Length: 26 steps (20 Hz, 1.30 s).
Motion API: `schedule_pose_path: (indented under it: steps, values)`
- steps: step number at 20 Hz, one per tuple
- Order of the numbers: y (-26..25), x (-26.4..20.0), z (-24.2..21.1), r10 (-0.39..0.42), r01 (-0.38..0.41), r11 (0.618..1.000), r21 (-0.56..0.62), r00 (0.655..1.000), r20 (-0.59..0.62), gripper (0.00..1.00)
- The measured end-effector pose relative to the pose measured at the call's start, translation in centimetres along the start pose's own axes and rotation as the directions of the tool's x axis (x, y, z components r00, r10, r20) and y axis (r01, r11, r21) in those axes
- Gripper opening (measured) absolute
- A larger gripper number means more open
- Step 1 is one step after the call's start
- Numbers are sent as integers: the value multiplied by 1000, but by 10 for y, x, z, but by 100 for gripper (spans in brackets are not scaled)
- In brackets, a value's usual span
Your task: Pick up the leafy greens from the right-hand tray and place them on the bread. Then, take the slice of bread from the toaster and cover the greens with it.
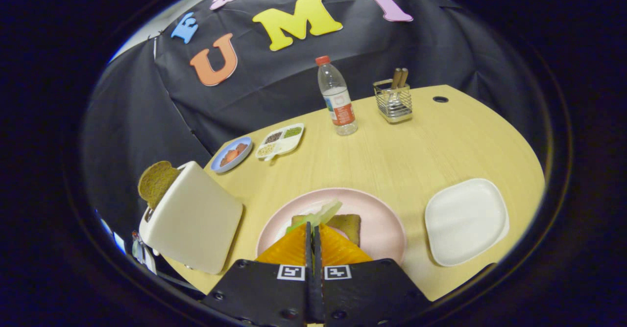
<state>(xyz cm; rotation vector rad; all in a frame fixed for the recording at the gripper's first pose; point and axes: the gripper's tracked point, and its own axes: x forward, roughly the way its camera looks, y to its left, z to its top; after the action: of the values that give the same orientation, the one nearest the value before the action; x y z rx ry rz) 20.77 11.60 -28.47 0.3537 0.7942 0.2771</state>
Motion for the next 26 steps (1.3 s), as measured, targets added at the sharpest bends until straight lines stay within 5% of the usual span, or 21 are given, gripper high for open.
schedule_pose_path:
  steps: [8,14,18,20,23,26]
  values:
    - [-19,7,6,-16,16,1000,18,1000,19,0]
    - [-20,-16,31,-42,50,997,-65,992,118,42]
    - [-6,-55,57,-56,80,991,-112,977,205,48]
    - [7,-78,76,-70,108,986,-129,959,274,78]
    - [37,-108,94,-52,110,981,-159,943,330,78]
    - [68,-130,106,-38,101,982,-157,932,360,92]
